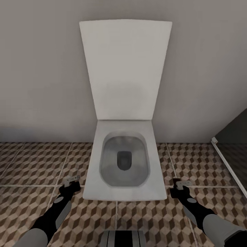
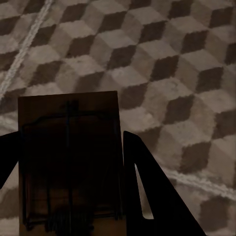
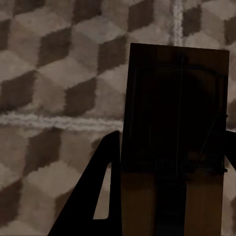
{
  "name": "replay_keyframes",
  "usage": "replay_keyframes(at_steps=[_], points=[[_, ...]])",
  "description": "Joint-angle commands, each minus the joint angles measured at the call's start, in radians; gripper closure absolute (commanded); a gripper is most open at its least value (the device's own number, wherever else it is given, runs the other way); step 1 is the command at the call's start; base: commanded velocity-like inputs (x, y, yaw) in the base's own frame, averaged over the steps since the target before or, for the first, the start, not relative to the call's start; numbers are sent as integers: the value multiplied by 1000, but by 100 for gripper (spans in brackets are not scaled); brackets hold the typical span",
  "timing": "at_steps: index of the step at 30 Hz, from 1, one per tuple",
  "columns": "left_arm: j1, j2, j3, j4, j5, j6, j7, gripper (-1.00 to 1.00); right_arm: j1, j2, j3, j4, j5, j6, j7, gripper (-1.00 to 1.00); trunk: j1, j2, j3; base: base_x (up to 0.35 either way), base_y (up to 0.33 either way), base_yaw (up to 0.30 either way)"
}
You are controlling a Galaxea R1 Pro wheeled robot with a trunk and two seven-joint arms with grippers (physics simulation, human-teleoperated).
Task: Take the four mousetraps from the cabinet in the bathroom and place them on the bathroom floor. Make sure all four end up on the same floor surface, and ensure that at least two of them are either under or directly next to the same bathroom sink.
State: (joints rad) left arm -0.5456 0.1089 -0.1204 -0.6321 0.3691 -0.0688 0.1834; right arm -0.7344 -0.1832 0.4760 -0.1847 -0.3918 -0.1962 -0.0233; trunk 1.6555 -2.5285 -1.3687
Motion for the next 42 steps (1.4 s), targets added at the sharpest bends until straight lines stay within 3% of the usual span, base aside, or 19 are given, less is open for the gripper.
replay_keyframes(at_steps=[1,5,14,26,33,42], points=[[0,2,-9,0,7,-5,10,100,0,-1,8,0,-11,-3,3,100,0,0,-1,0,0,0],[0,2,-8,0,7,-7,11,100,0,-1,7,-1,-12,-3,2,100,0,0,-1,0,0,0],[0,5,-7,0,4,-8,21,100,0,-1,7,0,-12,-3,2,100,4,-2,-35,0,0,0],[0,4,-8,0,5,-8,19,100,0,-1,7,0,-12,-3,2,100,4,-2,-35,0,0,0],[0,7,-8,0,5,-8,16,100,0,-1,7,0,-12,-3,2,100,7,-4,-62,0,0,0],[0,3,-8,0,5,-8,16,100,0,-1,7,1,-13,-3,2,100,7,-4,-62,0,0,0]])
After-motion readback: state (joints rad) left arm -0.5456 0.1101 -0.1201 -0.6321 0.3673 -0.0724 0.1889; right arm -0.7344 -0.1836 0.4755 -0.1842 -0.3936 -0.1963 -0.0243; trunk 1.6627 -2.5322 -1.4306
